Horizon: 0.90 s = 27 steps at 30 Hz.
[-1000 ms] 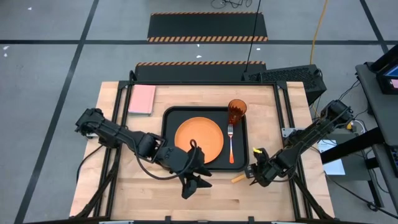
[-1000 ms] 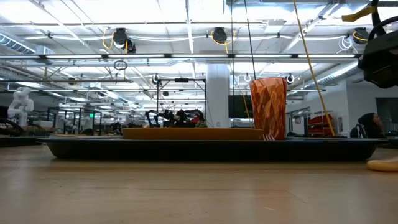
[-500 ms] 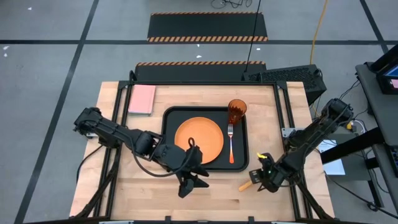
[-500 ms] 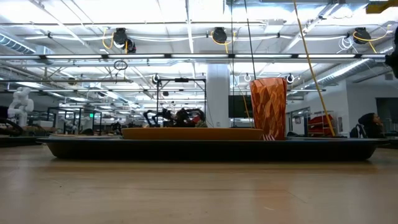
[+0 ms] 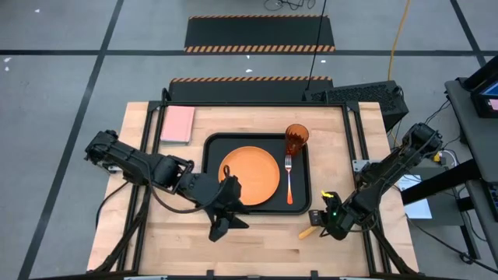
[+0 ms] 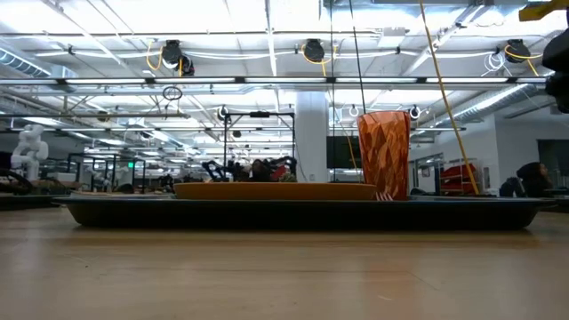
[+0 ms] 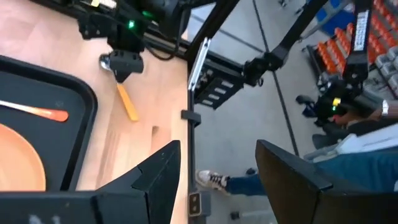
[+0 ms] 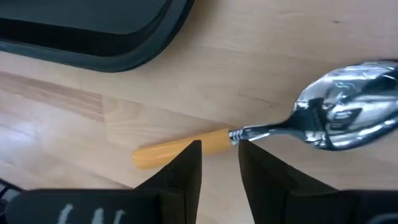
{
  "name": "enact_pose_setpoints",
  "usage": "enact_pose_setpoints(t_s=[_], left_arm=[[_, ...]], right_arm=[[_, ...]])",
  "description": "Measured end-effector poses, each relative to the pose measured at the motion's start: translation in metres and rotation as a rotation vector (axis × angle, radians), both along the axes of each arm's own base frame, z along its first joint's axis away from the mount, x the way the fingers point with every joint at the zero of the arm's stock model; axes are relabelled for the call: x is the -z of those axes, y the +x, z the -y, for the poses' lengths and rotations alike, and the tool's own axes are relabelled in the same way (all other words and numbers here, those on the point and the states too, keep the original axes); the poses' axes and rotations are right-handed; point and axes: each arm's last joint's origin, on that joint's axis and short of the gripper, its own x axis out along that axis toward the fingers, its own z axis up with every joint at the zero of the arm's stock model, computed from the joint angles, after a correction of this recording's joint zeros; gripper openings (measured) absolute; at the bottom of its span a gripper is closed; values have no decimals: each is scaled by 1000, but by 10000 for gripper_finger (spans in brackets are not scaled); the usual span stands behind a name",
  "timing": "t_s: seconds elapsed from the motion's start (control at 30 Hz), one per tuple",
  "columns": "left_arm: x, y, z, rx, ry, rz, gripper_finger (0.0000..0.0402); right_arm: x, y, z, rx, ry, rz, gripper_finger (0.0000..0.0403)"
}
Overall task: Pick and place plate/cup/fork/spoon on tray
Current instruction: Put the light orange spoon on the black tray to the right of the orange fork
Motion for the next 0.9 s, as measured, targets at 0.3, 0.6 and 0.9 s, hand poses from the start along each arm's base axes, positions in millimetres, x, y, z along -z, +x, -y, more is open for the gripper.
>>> enact_pose_setpoints(t_s=[0.3, 0.6, 0.9], left_arm=[[2, -4, -4, 2, 47, -25, 211], [2, 0, -13, -16, 59, -21, 211], [2, 2, -17, -32, 53, -25, 211]], right_arm=[[7, 3, 3, 20, -33, -37, 100], [14, 3, -4, -39, -25, -72, 100], [13, -4, -9, -202, -8, -105, 100]])
